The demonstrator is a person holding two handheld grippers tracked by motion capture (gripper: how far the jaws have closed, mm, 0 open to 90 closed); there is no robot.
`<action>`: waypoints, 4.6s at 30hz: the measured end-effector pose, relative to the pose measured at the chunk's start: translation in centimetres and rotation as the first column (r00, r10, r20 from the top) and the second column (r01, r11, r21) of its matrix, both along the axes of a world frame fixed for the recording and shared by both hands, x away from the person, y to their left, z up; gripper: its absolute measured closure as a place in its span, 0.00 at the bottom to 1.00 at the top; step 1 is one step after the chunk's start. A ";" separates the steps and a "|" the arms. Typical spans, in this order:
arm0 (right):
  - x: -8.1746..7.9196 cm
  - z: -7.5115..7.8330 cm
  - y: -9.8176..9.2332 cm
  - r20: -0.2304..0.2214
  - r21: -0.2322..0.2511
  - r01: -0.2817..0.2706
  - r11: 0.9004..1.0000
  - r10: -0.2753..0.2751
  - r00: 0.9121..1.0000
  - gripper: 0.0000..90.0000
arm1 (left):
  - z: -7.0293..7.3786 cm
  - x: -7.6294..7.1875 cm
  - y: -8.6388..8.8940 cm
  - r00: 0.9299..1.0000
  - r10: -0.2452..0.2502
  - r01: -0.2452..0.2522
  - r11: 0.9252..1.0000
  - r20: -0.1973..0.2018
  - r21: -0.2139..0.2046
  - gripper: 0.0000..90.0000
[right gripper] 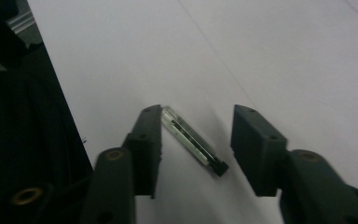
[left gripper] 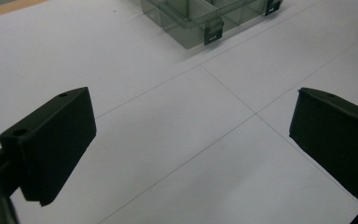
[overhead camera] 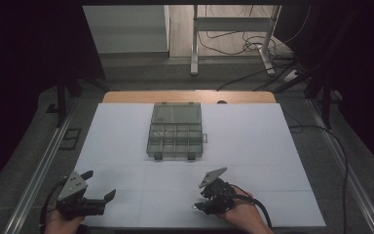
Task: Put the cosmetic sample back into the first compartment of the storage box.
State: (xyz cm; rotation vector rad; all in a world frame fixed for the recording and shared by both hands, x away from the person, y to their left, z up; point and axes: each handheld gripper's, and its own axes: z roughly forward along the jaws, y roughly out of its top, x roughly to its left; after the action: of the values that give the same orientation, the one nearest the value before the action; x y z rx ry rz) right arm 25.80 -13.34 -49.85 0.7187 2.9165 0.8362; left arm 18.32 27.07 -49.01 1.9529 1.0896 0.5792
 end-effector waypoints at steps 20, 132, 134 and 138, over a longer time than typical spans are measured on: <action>-0.3 -0.8 0.7 0.026 -0.060 -0.044 0.997 0.045 0.999 0.90 | 0.0 0.0 0.0 1.000 -0.010 0.010 1.000 0.000 0.007 0.01; 14.0 2.6 7.3 0.114 0.225 0.168 0.960 -0.197 0.974 0.90 | -0.1 0.3 0.8 0.999 -0.018 0.015 0.997 -0.031 -0.074 0.01; 14.2 2.6 7.6 0.115 0.225 0.170 0.959 -0.200 0.973 0.90 | -0.1 0.3 0.8 0.999 -0.018 0.016 0.997 -0.031 -0.073 0.01; 14.9 2.5 8.3 0.114 0.232 0.175 0.957 -0.205 0.972 0.90 | -0.1 0.3 0.8 0.999 -0.019 0.017 0.997 -0.031 -0.072 0.01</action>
State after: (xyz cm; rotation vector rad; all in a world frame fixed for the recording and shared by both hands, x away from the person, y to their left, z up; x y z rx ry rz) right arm 40.68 -5.07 -47.40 0.9006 2.6092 1.1475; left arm 18.65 27.83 -49.12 1.9131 1.0967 0.4942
